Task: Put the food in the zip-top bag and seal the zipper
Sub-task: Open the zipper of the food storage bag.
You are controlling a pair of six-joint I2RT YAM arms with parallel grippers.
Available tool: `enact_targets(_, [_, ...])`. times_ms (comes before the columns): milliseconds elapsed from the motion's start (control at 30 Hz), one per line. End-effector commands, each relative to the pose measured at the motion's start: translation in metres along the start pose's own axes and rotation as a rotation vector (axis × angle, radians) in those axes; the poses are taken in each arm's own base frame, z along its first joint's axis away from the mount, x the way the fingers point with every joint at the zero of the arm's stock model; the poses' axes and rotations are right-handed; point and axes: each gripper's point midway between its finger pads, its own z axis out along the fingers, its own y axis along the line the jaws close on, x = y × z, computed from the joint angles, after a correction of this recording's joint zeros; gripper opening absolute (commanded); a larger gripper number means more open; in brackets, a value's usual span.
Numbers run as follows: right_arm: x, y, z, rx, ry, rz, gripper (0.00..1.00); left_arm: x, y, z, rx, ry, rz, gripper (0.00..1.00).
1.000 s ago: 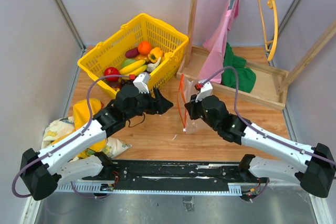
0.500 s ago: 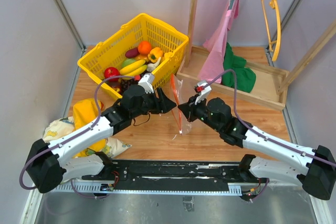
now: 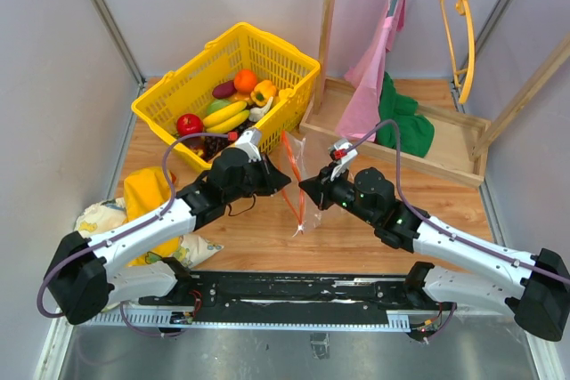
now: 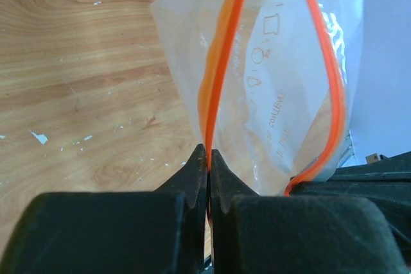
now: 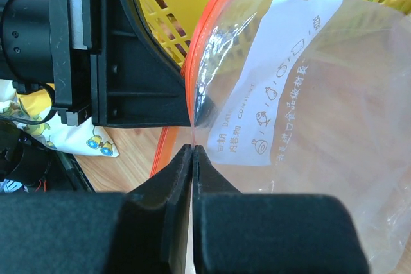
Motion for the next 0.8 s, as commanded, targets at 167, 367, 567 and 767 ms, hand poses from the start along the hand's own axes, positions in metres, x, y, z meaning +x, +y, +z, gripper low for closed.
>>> enact_targets(167, [-0.013,0.009,-0.006,-0.016,0.000,0.002,0.18,-0.026,-0.015,-0.012,-0.060,-0.138,0.072,0.00])
enact_targets(367, [-0.026,0.008,-0.013,0.049,0.018,-0.025,0.45,-0.032,-0.023,-0.016,-0.118,-0.183,0.121,0.00])
enact_targets(567, [-0.046,-0.001,-0.019,0.150,0.020,-0.038,0.63,-0.036,-0.033,-0.017,-0.139,-0.212,0.154,0.00])
enact_targets(767, [-0.059,-0.009,-0.017,0.226,0.000,-0.002,0.72,-0.034,-0.042,-0.017,-0.157,-0.229,0.189,0.00])
